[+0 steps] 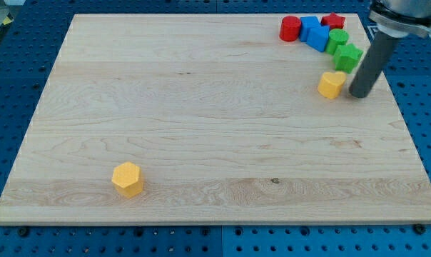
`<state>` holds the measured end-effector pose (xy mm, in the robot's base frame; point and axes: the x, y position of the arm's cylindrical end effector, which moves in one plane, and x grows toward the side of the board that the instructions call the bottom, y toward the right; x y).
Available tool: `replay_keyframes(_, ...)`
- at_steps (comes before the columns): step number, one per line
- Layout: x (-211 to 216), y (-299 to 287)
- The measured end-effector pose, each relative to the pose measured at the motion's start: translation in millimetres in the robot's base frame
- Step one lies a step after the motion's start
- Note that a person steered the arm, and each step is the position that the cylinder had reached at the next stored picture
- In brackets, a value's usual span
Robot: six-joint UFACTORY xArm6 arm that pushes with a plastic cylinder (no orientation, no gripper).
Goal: Move the yellow heart left to the green star
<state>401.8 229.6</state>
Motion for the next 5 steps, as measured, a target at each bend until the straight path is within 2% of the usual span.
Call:
replay_keyframes(1,1,-8)
replay_keyframes(2,42,-15)
replay_keyframes(3,36,-37)
replay_keyframes(4,-26,-37)
replay_keyframes(5,-53,-37)
